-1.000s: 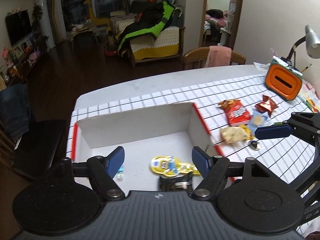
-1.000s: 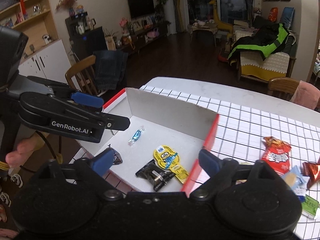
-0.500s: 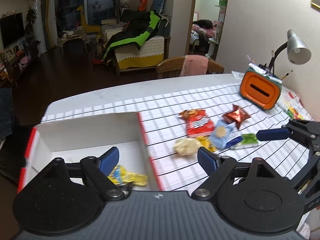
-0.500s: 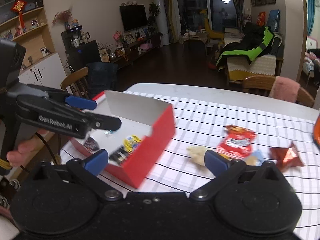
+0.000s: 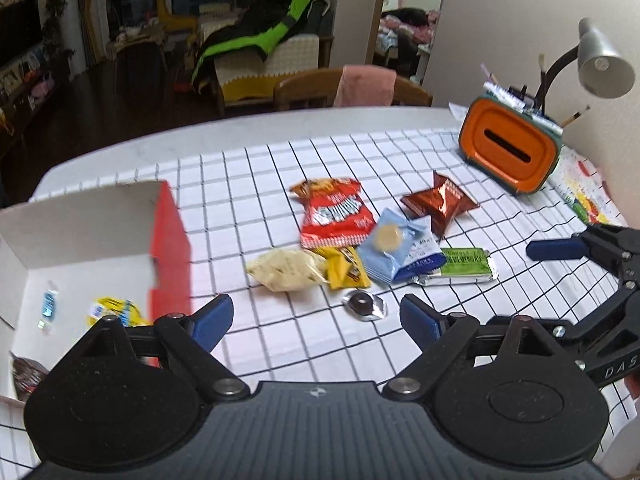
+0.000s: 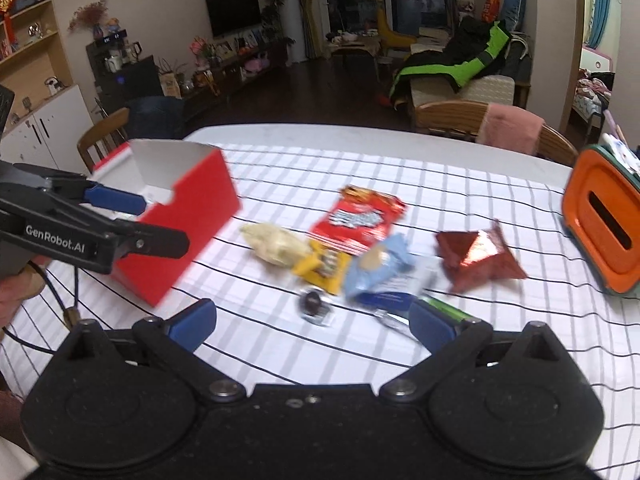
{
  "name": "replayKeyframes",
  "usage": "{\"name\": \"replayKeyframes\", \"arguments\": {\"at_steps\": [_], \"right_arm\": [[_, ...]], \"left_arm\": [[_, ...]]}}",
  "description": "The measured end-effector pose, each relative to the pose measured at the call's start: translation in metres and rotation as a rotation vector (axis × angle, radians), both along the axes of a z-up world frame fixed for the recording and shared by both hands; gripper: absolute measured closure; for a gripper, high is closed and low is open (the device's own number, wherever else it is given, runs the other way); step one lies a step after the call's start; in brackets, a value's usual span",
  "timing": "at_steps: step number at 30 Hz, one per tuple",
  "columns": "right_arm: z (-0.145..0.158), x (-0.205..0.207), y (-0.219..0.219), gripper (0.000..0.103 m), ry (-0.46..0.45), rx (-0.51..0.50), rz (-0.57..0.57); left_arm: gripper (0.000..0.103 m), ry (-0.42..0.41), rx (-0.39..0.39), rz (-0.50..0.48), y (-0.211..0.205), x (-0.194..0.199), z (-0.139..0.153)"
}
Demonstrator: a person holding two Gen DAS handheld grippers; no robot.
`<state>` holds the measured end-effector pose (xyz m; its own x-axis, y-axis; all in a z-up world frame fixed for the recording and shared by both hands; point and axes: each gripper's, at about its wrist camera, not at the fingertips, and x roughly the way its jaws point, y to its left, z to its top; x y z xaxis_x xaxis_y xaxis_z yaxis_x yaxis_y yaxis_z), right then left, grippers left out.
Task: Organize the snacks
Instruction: 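Move both tools back toward the remaining snacks on the table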
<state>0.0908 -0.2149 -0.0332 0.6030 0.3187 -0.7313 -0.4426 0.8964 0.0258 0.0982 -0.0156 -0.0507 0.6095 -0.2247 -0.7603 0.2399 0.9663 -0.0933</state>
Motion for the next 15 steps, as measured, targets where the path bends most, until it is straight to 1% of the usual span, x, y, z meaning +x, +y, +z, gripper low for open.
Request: {"name": "replayKeyframes", "arguments": {"at_steps": [4,7,15], "right_arm": [[-0.015,0.014,-0.025,0.000,0.007,-0.044,0.004],[-0.027,0.028,-0.040,0.001,0.029,-0.079,0.022],[-0.058,0.066,-0.060,0.005,0.068,-0.182,0.102]], "left_arm": [[0.012,0.061,0.010,0.034,-0.021,0.013,-0.018],[0.012,0.089,0.026,0.038,-0.038,0.023,-0.032],[0.012,0.162,0.045,0.075,-0.063,0.048,-0.062]]}}
